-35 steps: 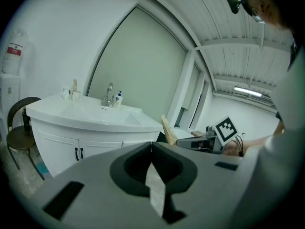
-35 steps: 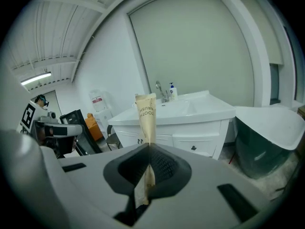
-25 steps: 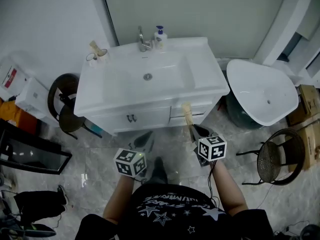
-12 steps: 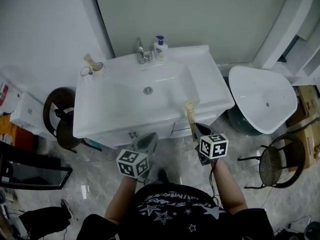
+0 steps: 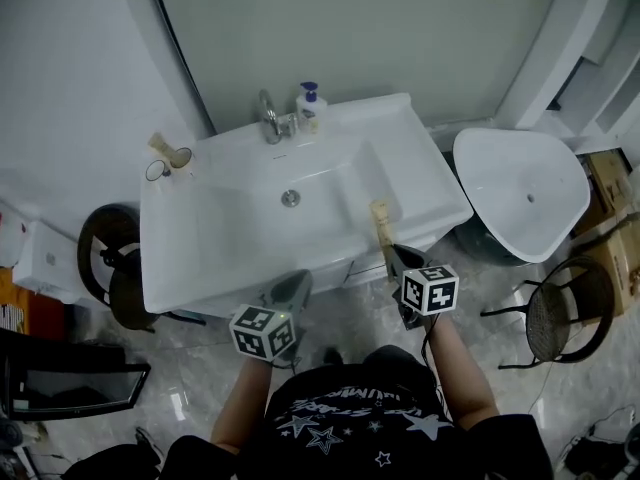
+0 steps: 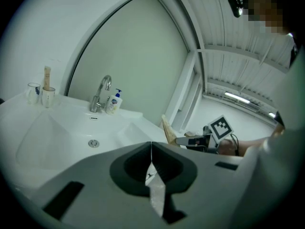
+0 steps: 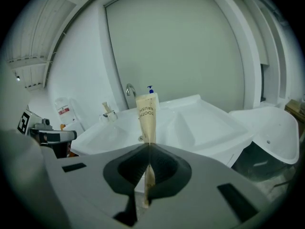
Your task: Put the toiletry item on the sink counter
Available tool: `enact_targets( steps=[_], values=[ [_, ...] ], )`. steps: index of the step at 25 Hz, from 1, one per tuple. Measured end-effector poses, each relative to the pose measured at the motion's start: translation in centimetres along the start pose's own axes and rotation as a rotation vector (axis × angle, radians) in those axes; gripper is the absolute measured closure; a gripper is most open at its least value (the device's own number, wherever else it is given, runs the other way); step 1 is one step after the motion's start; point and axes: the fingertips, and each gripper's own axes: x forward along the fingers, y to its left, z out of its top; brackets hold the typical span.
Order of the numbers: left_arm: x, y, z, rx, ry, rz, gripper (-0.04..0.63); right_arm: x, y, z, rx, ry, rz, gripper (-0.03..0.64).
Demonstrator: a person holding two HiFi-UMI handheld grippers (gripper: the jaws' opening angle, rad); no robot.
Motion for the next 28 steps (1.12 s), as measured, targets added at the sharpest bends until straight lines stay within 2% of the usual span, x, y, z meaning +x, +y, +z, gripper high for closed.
enact_targets(
  steps=[5, 10, 20, 28],
  values=[
    [0.8, 1.1, 0.6, -0.011, 0.000, 0.008, 0.577, 0.9, -1.2, 0.3, -0.010, 0.018, -0.012, 0.600],
    [2.2, 2.3, 1.6, -0.019, -0.019, 0.049, 0.577, 3.2, -3.1, 1.9, -0.010, 0.024, 0.014, 0.600],
    [7.8, 4.9, 4.7, -0.063, -0.046, 0.157, 0.577, 10.1, -8.3, 8.6, -0.033, 0.010, 0.096, 0.600],
    [12.5, 5.7, 8.2, -0.078, -0.063, 0.206, 0.577, 14.2, -12.6, 12.5, -0.061, 0.034, 0.130, 0.600]
  ],
)
